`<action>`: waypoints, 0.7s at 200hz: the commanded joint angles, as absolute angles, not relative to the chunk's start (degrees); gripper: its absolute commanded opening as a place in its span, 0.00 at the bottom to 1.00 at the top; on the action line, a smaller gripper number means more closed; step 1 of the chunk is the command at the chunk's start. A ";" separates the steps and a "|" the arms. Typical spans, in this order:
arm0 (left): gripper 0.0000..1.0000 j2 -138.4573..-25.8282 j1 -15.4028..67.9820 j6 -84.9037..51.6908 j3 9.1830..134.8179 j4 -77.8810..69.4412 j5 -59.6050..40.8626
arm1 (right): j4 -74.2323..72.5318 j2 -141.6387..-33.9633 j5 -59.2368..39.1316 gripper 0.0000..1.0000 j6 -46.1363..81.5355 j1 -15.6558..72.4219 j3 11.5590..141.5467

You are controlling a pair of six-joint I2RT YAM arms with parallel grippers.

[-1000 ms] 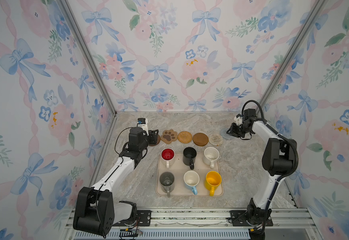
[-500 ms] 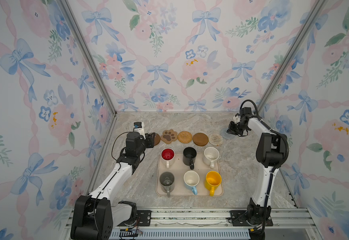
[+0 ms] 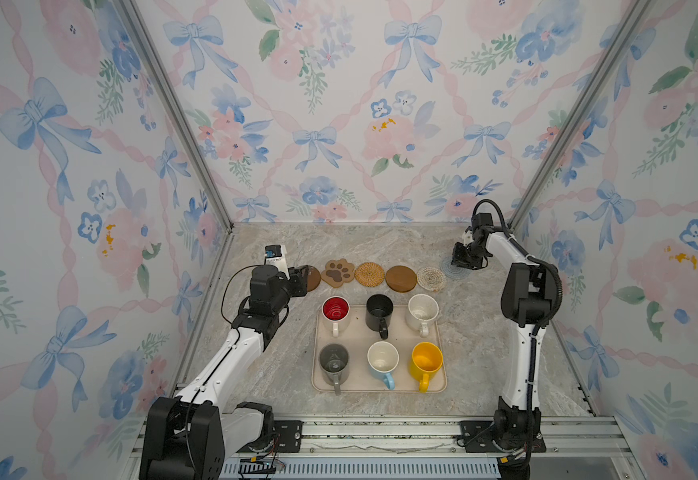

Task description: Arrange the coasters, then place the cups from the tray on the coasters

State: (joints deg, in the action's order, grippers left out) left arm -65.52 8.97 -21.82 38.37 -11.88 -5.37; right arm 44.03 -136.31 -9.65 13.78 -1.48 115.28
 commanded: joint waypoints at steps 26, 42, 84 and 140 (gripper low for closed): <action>0.40 -64.43 8.69 -22.91 36.77 -9.97 -6.11 | 50.05 -137.48 -4.05 0.25 10.07 -0.66 115.10; 0.40 -63.79 8.70 -22.85 36.23 -10.45 -6.98 | 50.62 -136.80 -2.50 0.27 9.01 -0.73 113.53; 0.40 -61.80 8.70 -22.33 35.15 -10.62 -7.18 | 49.75 -134.19 -2.24 0.27 8.75 -1.42 108.43; 0.40 -61.57 8.70 -22.15 34.45 -10.39 -8.62 | 49.31 -131.60 -1.22 0.27 8.52 -1.61 103.66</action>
